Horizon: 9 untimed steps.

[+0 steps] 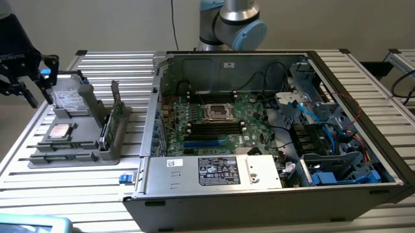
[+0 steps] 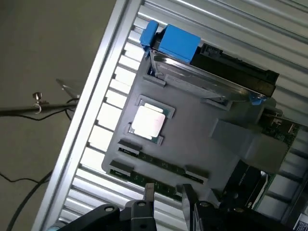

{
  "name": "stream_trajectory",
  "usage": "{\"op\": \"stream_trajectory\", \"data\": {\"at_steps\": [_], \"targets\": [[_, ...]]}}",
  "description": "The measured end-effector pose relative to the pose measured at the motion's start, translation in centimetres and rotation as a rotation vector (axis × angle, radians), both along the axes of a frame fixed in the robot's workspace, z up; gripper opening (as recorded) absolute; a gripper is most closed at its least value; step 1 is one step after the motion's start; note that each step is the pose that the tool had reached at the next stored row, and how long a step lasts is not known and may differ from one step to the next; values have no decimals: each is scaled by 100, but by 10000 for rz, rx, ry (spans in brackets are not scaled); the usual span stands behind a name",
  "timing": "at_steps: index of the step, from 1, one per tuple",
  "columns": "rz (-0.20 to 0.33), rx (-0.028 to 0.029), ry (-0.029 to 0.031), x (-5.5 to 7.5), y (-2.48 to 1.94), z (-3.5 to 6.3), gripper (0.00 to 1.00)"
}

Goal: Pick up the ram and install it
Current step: 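Pick up the ram and move it above insertion slot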

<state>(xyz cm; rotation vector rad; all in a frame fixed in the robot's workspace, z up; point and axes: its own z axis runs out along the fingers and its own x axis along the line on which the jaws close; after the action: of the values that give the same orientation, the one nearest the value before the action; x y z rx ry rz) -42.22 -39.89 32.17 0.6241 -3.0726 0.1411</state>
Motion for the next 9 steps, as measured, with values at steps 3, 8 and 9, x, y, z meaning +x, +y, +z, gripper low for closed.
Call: {"op": "stream_trajectory", "data": {"at_steps": [3,8,9], "targets": [[562,0,33,0,0,-11,36],[1466,-1,82,0,0,-28,36],[1653,-1,91,0,0,-32,36]]}}
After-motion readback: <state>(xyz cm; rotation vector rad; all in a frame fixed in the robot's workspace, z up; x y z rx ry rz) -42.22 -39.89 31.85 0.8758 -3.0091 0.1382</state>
